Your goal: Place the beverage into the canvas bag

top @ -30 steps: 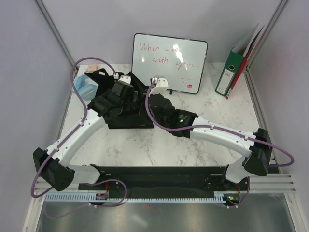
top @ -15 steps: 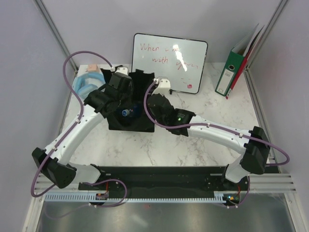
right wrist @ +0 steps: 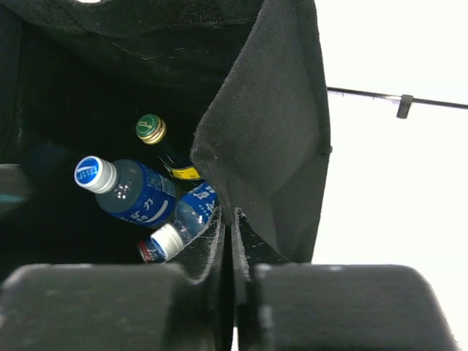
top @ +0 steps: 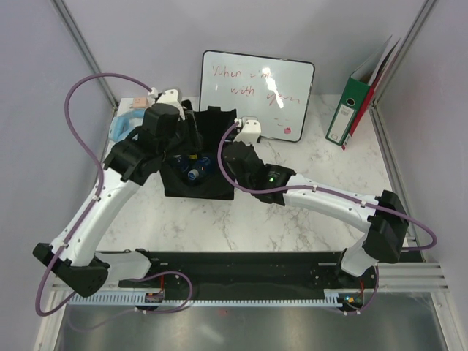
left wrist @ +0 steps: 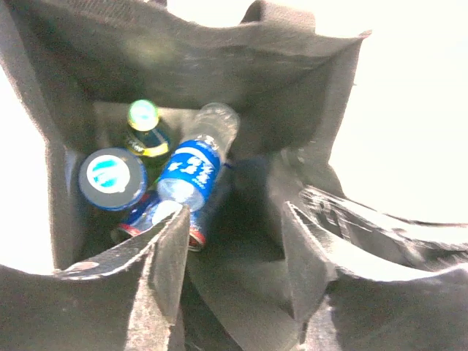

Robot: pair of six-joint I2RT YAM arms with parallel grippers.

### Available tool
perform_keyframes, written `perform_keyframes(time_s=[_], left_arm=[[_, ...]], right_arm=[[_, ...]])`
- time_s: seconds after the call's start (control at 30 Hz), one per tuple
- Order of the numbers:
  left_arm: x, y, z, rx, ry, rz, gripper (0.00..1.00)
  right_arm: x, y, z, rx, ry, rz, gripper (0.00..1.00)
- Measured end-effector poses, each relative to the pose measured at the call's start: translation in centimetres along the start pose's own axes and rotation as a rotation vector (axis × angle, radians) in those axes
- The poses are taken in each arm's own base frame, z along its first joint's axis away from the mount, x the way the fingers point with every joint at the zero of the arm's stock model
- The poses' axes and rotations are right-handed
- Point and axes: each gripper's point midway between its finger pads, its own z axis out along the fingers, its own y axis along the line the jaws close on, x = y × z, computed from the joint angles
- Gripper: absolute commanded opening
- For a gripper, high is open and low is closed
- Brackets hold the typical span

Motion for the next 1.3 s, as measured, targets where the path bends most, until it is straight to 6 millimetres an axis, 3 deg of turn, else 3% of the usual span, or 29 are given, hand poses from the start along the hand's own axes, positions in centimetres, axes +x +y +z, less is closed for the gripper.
perform_keyframes(time_s=[0.1, 0.13, 0.23, 0.3, 0.5, 0.83, 1.1, 1.3], left_arm=[[-1.0, -0.6, -1.6, 0.048, -0.031, -0.013, 0.77], [-1.5, -0.7, -2.3, 0.065, -0.049, -0.018, 0.85], [-3.3, -1.3, -5.0, 0.126, -0.115, -0.037, 1.00], [-4.2, -1.5, -6.7, 0.163, -0.152, -0.046, 1.00], [-5.3, -1.5, -10.5, 0.235, -0.230, -0.066, 1.00], [-3.7, -0.7, -12.3, 0.281, -0.246, -0.045, 1.00], [-0.6, 1.1, -14.8, 0.330, -0.279, -0.030, 0.99], [0.1, 2.2, -17.1, 0.358, -0.347, -0.036, 0.99]], right_arm=[[0.0, -0.1, -0.1, 0.000, 0.004, -0.013, 0.40], [0.0, -0.1, -0.2, 0.000, 0.007, -0.018, 0.47], [-0.3, -0.2, -0.6, -0.006, 0.017, -0.029, 0.82], [-0.5, -0.3, -1.1, -0.013, 0.025, -0.036, 0.98], [-3.2, -0.7, -4.0, -0.061, 0.022, -0.062, 0.98], [-8.9, -2.5, -10.3, -0.130, -0.030, -0.020, 0.98], [-8.7, -5.5, -13.3, -0.101, 0.016, -0.019, 0.98], [-8.5, -6.9, -14.6, -0.095, 0.023, 0.011, 0.98]])
